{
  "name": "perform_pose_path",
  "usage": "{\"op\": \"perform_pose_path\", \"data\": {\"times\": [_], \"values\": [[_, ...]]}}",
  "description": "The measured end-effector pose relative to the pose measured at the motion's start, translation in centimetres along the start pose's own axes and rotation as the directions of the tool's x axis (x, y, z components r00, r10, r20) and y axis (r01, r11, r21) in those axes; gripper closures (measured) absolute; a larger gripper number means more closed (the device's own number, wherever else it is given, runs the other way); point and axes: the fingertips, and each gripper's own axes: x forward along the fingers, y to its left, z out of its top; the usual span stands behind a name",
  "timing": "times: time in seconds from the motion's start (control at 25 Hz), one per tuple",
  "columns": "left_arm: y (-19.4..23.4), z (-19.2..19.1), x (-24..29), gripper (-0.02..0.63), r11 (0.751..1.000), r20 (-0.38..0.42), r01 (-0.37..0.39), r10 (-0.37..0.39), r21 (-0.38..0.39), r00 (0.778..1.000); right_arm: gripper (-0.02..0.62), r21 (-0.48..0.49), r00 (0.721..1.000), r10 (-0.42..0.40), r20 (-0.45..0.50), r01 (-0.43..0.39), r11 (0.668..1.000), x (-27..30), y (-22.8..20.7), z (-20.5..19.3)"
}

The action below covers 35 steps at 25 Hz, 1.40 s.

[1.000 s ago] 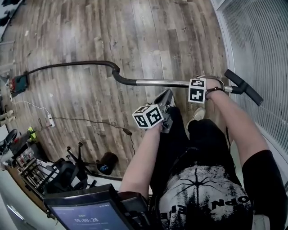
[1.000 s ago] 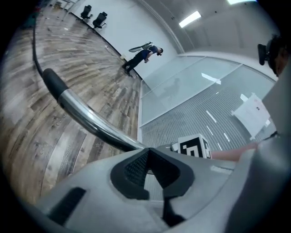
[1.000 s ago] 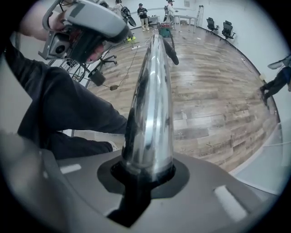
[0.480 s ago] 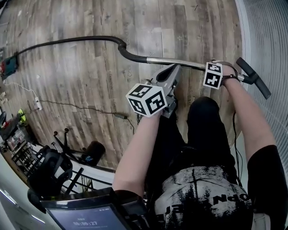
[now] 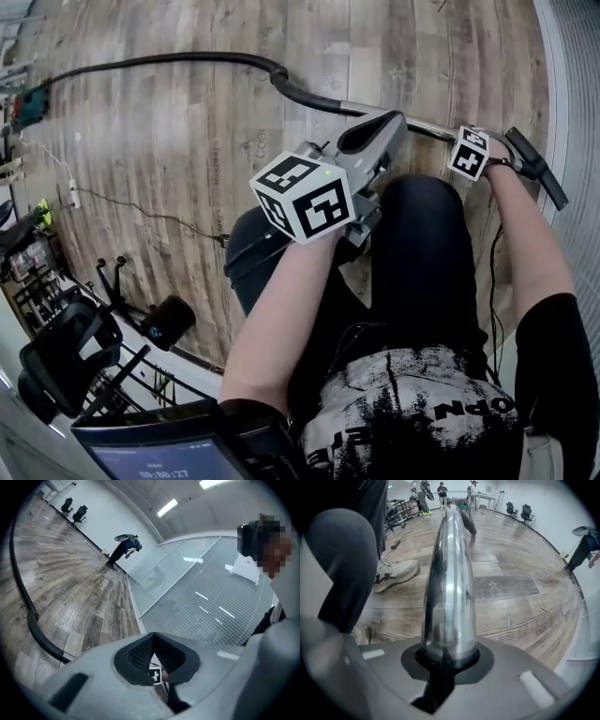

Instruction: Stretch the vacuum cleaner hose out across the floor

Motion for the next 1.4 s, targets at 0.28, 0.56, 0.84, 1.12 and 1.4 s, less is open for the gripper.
{"op": "perform_pose_path", "data": {"times": [0.28,0.56,0.84,1.12,1.4], "values": [[-1.2,-0.7,-3.0,0.606,0.996,0.056,-0.061,0.058,0.064,0.997,0.531,-0.027,0.998,-0.039,0.04,0.041,0.999,5.0,0.1,-0.8],[-3.7,-2.3,-3.5,0.606,0.999,0.06,-0.045,0.044,0.023,0.997,0.489,-0.021,0.997,-0.073,0.031,0.073,0.997,5.6,-0.4,-1.0],[-3.1,-2.9,-3.8,0.606,0.998,0.042,-0.059,0.058,0.033,0.997,0.397,0.016,0.998,-0.046,-0.037,0.046,0.999,6.2,0.5,-3.0],[-2.8,-1.1,-3.6,0.606,0.999,0.048,-0.026,0.024,0.032,0.999,0.504,0.055,0.998,-0.035,-0.051,0.038,0.998,4.4,0.4,-3.2],[-2.0,-0.6,-3.0,0.606,0.998,0.041,-0.005,0.003,0.058,0.999,0.589,0.112,0.996,-0.042,-0.084,0.051,0.992,2.8,1.5,-4.6]]}}
